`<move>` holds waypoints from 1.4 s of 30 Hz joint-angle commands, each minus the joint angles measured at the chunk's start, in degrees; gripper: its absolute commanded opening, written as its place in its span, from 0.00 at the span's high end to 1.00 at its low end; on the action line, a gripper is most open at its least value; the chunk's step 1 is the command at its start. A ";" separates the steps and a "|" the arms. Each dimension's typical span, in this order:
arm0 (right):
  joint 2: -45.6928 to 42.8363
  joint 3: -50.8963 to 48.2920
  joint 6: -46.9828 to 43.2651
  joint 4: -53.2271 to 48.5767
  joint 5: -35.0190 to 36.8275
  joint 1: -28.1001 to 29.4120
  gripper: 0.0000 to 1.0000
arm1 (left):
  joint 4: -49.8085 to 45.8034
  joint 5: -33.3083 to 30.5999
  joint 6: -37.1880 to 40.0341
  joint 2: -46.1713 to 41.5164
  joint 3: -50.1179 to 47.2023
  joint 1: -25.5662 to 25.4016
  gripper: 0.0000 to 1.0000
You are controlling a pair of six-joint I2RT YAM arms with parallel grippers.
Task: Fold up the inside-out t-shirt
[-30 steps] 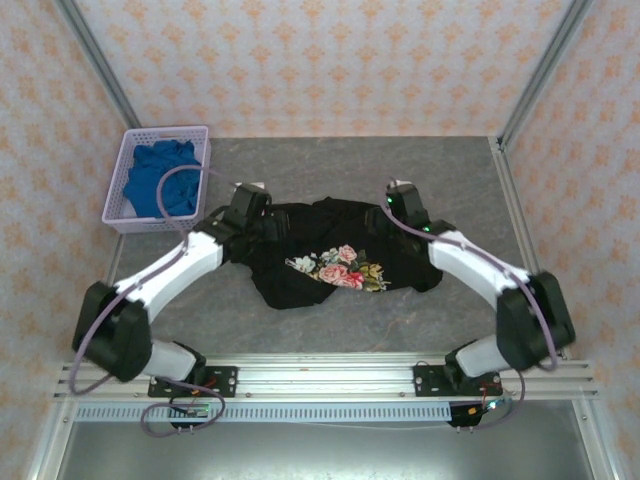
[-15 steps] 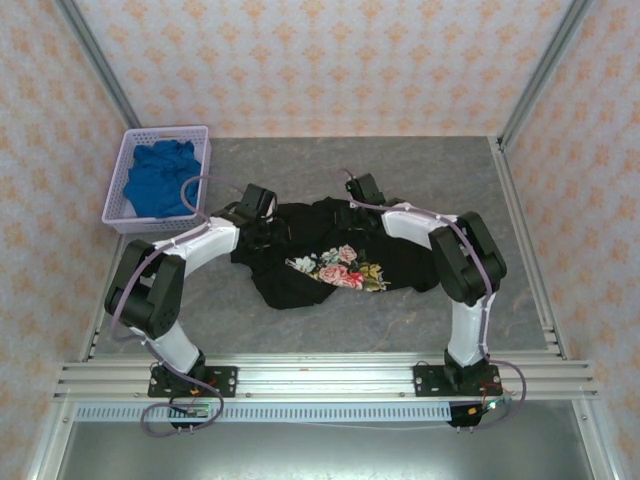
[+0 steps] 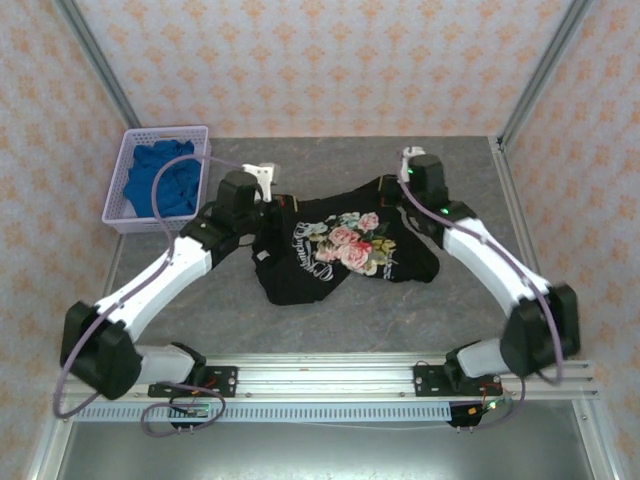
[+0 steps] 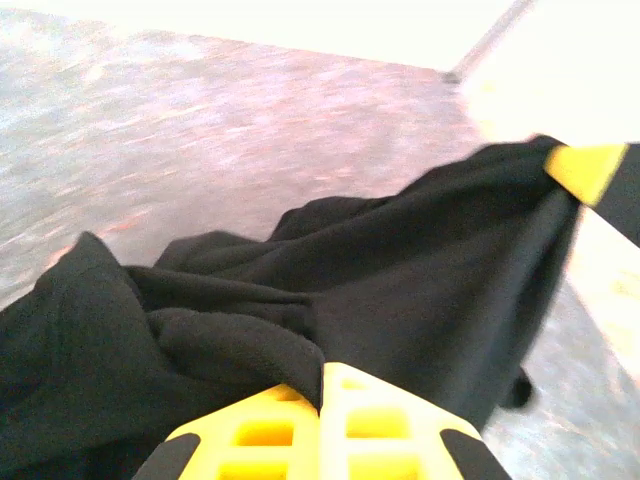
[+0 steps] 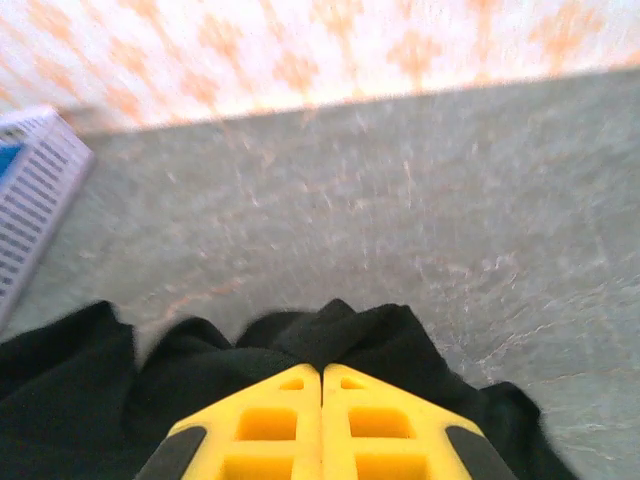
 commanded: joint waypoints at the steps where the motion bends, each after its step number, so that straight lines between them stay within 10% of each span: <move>1: -7.08 -7.66 1.00 -5.66 4.01 -0.34 1.00 | -2.17 1.20 8.04 -3.11 -4.04 -6.92 1.00; 5: -15.54 -17.58 7.18 -14.41 7.38 -0.35 0.93 | -2.91 4.30 6.93 -2.39 -13.44 -13.47 0.94; 9: -20.71 -22.50 8.86 -17.41 8.63 -0.29 0.69 | -4.93 5.70 6.27 -1.36 -15.20 -15.01 0.63; 14: -17.58 -20.83 7.51 -13.19 6.57 1.84 0.54 | -6.27 -7.04 4.58 -2.32 -10.54 -13.62 0.45; 24: 0.06 -13.23 5.44 -5.05 4.69 11.37 0.41 | -21.40 -17.59 -1.39 16.31 6.65 -7.01 0.35; 32: 10.74 -11.85 9.89 4.74 -1.60 20.32 0.38 | -19.58 -16.12 -3.56 15.40 1.62 -3.97 0.35; 36: 15.49 -10.76 9.95 6.00 0.04 21.50 0.46 | -16.22 -11.07 -3.55 14.88 -0.34 -3.10 0.34; 42: 12.42 -11.27 8.43 4.31 2.82 18.64 1.00 | -14.53 -10.40 -1.53 13.44 -0.37 -6.90 0.34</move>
